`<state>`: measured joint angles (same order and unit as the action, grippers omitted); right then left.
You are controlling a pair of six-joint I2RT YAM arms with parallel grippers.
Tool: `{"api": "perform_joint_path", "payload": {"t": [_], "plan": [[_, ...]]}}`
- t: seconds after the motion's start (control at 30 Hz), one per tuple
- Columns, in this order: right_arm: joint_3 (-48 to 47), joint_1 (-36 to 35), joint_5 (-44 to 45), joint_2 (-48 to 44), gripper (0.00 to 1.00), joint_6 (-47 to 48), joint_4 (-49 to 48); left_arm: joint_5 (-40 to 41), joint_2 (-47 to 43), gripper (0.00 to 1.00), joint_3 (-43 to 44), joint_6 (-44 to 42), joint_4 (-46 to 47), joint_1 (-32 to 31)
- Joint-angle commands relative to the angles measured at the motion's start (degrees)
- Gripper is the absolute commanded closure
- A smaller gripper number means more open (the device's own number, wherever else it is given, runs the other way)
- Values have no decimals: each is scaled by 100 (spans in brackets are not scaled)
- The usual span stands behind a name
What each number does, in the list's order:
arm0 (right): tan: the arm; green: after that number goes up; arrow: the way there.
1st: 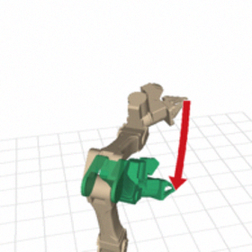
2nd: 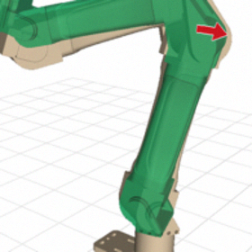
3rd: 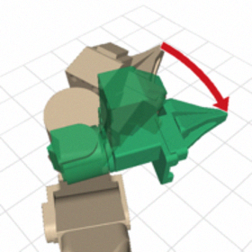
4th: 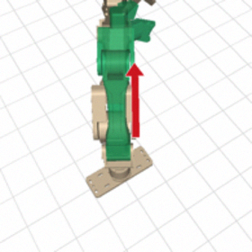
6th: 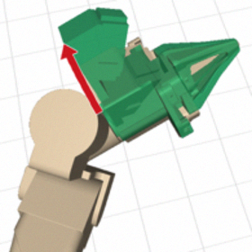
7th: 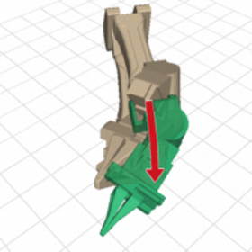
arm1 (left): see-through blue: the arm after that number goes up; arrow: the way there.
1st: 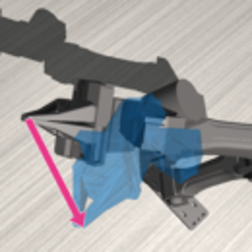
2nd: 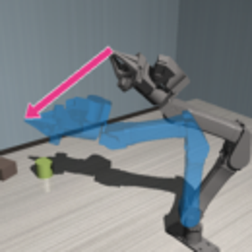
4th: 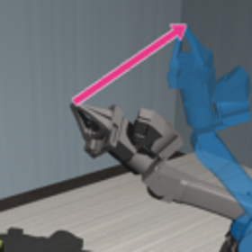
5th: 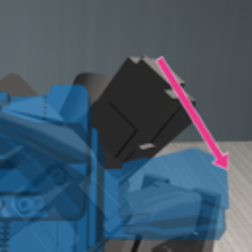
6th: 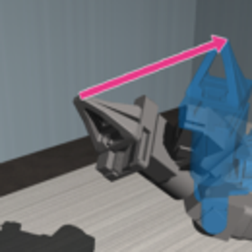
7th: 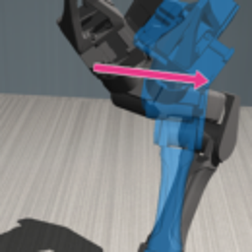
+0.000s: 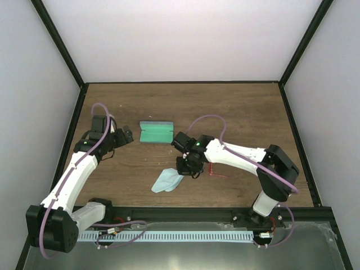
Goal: Organize the sunglasses
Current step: Adjust the glasses cleaning cloth at the center of the board.
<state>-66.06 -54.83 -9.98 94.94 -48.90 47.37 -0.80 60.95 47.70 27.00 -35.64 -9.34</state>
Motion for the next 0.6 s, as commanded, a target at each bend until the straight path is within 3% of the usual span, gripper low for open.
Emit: {"api": "perform_joint_path", "payload": {"t": [0.0, 0.27, 0.33, 0.37, 0.4, 0.57], "plan": [[-100, -15, -69, -154, 96, -98, -218, -255, 50, 0, -106, -114, 199, 29], [-784, -19, 115, 504, 90, 116, 139, -1358, 196, 0, -307, -330, 588, -2], [-794, -11, 351, 599, 79, -35, 213, -1347, 228, 0, -313, -384, 525, -28], [-790, -12, 449, 632, 62, -85, 235, -1330, 233, 0, -316, -407, 497, -32], [-794, -16, 524, 634, 54, -138, 272, -1319, 226, 0, -327, -429, 480, -32], [-781, -215, 651, 498, 52, -473, 246, -1499, 176, 0, -430, -414, 516, -48]]}}
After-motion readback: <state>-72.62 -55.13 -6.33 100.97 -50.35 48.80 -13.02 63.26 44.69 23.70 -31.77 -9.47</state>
